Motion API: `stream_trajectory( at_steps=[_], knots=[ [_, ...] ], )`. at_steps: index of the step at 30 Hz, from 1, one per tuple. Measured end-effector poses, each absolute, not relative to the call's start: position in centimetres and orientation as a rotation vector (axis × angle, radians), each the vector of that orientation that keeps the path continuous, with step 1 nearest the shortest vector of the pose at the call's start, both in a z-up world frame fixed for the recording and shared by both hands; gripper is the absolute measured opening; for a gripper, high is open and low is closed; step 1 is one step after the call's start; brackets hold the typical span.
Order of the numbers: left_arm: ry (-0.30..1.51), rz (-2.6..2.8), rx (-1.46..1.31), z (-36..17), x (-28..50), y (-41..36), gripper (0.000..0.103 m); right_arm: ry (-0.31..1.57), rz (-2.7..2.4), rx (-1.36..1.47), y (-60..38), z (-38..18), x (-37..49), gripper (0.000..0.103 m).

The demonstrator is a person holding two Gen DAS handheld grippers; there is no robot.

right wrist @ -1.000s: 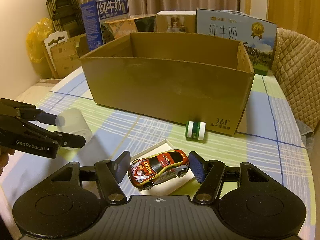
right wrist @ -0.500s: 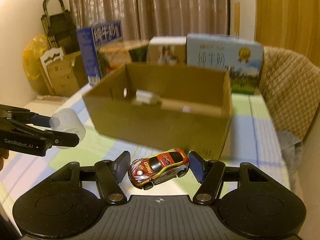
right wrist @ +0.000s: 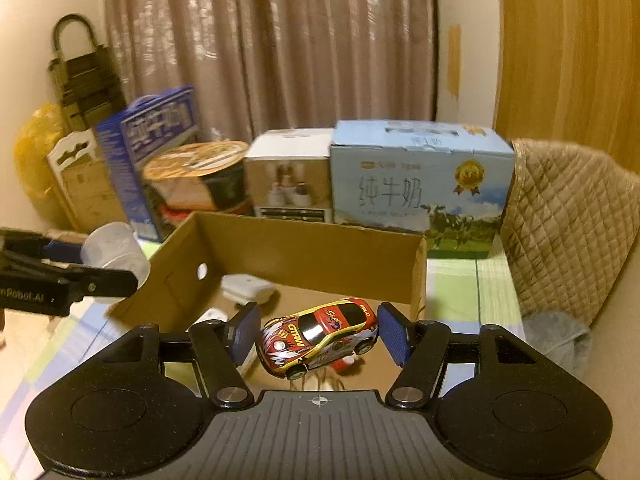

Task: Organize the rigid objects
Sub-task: 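Carry the cup and the toy car into the cardboard box with both tools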

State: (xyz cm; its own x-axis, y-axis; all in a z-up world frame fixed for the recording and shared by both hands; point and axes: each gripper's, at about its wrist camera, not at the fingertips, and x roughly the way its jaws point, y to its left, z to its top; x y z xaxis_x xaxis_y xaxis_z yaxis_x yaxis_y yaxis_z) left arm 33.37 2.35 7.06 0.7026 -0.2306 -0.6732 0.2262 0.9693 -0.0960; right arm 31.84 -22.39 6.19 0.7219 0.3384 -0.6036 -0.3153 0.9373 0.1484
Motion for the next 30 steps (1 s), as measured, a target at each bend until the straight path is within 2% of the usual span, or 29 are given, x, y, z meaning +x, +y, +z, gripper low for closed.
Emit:
stream_trajectory(
  at_steps=[16,17,18,19,30],
  knots=[
    [0.873,-0.235,-0.014,0.0,38.9,1.9,0.071,0.791,0.276,0.101,-22.4,0.1,37.1,0.061],
    [0.863,-0.234,-0.025,-0.2,38.9,1.9,0.075,0.793,0.273,0.101,-22.4,0.0,37.2,0.061],
    [0.852,-0.236,-0.039,-0.4,39.0,1.9,0.089,0.793,0.270,0.101,-22.4,-0.2,37.2,0.061],
    [0.846,-0.232,-0.048,-0.4,38.9,1.9,0.091,0.795,0.268,0.102,-22.5,-0.3,37.3,0.061],
    [0.822,-0.218,-0.035,0.9,38.3,2.2,0.091,0.805,0.264,0.125,-23.1,-0.5,37.3,0.061]
  ],
)
